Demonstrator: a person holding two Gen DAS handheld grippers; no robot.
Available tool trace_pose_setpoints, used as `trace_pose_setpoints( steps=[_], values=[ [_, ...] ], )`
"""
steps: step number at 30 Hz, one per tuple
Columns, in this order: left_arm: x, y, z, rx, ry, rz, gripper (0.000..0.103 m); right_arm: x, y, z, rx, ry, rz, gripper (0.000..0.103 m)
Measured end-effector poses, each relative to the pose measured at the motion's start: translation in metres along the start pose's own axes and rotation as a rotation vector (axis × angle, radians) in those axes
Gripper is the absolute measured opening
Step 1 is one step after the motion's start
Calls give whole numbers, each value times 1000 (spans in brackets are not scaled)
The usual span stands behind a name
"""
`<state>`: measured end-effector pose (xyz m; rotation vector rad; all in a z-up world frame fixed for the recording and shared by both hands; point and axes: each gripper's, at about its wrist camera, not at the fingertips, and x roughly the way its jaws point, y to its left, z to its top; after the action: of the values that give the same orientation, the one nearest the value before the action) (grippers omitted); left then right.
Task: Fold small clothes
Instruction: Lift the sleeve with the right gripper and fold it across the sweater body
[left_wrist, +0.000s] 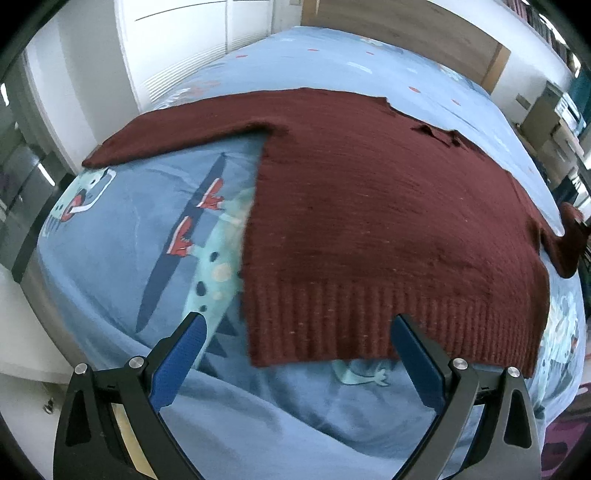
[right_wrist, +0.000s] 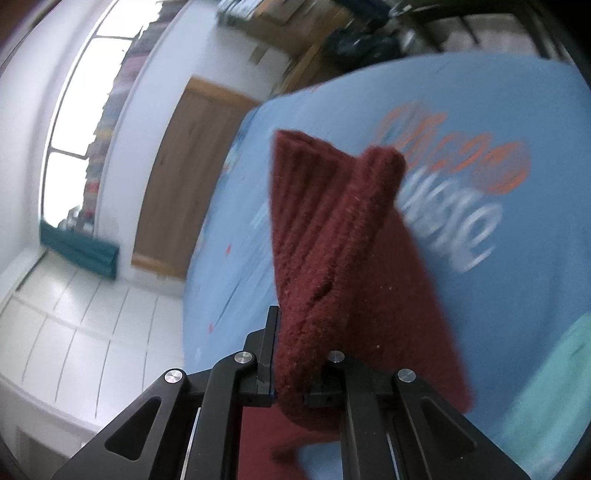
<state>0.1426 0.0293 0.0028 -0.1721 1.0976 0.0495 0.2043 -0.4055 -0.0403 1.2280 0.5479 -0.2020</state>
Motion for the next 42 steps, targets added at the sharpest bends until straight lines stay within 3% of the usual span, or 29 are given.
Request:
trace_pose_setpoints(
  steps=[16, 21, 29, 38, 42],
  values=[
    [-11, 95, -13, -155, -34, 0, 98, 147, 184, -179, -141, 344, 205, 9],
    [-7, 118, -20, -197, -27, 2, 98, 178, 220, -237, -222, 440, 211, 9],
    [-2, 146, -27, -245, -14, 13, 98, 222, 231, -303, -319, 536, 143, 11],
    [4, 163, -30, -280, -6, 21, 98, 244, 228, -351, -408, 610, 107, 12],
    [4, 165, -30, -290, -14, 26, 98, 255, 228, -368, -513, 640, 22, 12]
  ],
)
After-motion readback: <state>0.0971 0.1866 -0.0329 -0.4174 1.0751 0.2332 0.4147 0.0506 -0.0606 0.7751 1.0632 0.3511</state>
